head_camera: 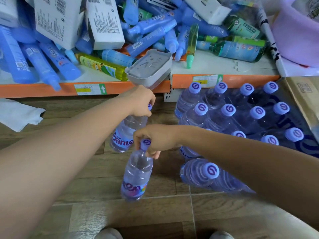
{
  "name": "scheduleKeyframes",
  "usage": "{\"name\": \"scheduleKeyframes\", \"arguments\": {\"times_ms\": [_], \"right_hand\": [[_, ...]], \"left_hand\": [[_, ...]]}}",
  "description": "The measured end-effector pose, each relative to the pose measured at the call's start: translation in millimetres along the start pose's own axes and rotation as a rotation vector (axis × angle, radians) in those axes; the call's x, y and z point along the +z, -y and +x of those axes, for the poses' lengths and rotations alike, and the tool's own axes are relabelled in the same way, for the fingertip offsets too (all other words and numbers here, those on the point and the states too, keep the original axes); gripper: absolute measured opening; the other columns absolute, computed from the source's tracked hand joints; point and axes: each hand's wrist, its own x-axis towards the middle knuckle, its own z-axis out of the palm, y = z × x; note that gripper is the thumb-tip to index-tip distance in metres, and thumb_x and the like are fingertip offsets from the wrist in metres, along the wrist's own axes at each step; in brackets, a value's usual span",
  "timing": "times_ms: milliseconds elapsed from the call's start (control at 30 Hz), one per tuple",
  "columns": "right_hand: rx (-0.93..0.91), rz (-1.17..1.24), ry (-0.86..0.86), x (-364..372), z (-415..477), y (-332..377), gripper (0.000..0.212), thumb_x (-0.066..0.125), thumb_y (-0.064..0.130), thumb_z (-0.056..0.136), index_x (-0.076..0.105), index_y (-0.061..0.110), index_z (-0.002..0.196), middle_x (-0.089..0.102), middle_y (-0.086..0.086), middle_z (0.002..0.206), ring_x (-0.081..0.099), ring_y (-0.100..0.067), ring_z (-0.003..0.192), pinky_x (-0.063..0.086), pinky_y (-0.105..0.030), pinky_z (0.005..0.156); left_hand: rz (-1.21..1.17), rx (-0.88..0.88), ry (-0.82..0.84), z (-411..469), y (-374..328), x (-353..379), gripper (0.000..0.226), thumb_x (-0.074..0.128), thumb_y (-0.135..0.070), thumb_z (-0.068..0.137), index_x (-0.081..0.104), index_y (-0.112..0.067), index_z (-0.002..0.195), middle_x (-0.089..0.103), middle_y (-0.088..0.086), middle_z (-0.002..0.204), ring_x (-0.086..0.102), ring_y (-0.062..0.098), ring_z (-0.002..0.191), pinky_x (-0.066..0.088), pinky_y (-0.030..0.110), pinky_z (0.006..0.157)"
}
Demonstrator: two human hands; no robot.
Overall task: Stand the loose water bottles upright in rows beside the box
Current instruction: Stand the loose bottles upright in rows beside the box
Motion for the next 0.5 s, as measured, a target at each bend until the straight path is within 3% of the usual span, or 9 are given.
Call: {"name": "scheduleKeyframes", "arguments": {"times_ms": [67, 133, 233, 333, 433, 500], "right_hand": [[-0.032, -0.15, -0.068, -5.8, -4.8, 6.2, 0.024, 0.06, -0.004, 0.077, 0.059, 0.017, 0.088, 0.064, -0.017, 0.107, 0.06, -0.023, 0.079, 0.054, -0.039, 0.073], [-0.053, -0.212, -0.119, -10.4, -11.0, 12.4, 0.016, 0.068, 0.006, 0.076, 0.059, 0.02, 0.078, 0.067, -0.006, 0.091, 0.058, -0.019, 0.081, 0.049, -0.032, 0.072], [-0.066, -0.276, -0.234, -16.3, -18.6, 16.3, 0.01, 0.073, 0.017, 0.078, 0.064, 0.019, 0.076, 0.052, 0.013, 0.072, 0.053, -0.008, 0.077, 0.041, -0.019, 0.07], [-0.065, -0.334, -0.386, -25.5, -18.1, 13.4, 0.015, 0.073, 0.016, 0.078, 0.071, 0.012, 0.092, 0.052, 0.011, 0.082, 0.053, -0.012, 0.089, 0.042, -0.023, 0.08], [-0.047, -0.391, -0.51, -37.6, -13.5, 11.4, 0.02, 0.074, 0.019, 0.077, 0.072, 0.013, 0.095, 0.067, -0.003, 0.101, 0.06, -0.021, 0.098, 0.048, -0.031, 0.085], [-0.016, -0.421, -0.576, -48.8, -12.5, 9.4, 0.025, 0.074, 0.021, 0.077, 0.071, 0.013, 0.1, 0.067, -0.005, 0.108, 0.061, -0.021, 0.102, 0.046, -0.028, 0.083]], "left_hand": [[0.007, -0.011, 0.014, -2.8, -1.0, -3.9, 0.014, 0.072, -0.026, 0.076, 0.064, -0.017, 0.083, 0.058, 0.003, 0.085, 0.059, 0.025, 0.082, 0.047, 0.031, 0.063], [0.023, -0.018, 0.025, -5.4, -3.0, -7.3, 0.014, 0.073, -0.023, 0.075, 0.06, -0.018, 0.074, 0.059, 0.003, 0.08, 0.06, 0.025, 0.08, 0.045, 0.03, 0.061], [0.054, -0.044, 0.018, -8.3, -3.9, -8.5, 0.012, 0.063, -0.009, 0.073, 0.059, -0.019, 0.068, 0.064, 0.008, 0.083, 0.062, 0.028, 0.08, 0.048, 0.029, 0.061], [0.045, -0.073, 0.001, -10.5, -2.4, -10.3, 0.017, 0.055, -0.008, 0.076, 0.058, -0.021, 0.065, 0.062, 0.01, 0.085, 0.063, 0.031, 0.082, 0.053, 0.032, 0.068], [0.026, -0.054, -0.041, -13.0, 0.1, -15.2, 0.007, 0.058, -0.013, 0.077, 0.062, -0.016, 0.072, 0.06, 0.009, 0.078, 0.056, 0.029, 0.077, 0.041, 0.027, 0.063], [-0.016, -0.032, -0.075, -15.8, 2.8, -18.6, 0.005, 0.066, -0.014, 0.074, 0.066, -0.013, 0.078, 0.058, 0.007, 0.075, 0.053, 0.025, 0.075, 0.035, 0.026, 0.062]]}}
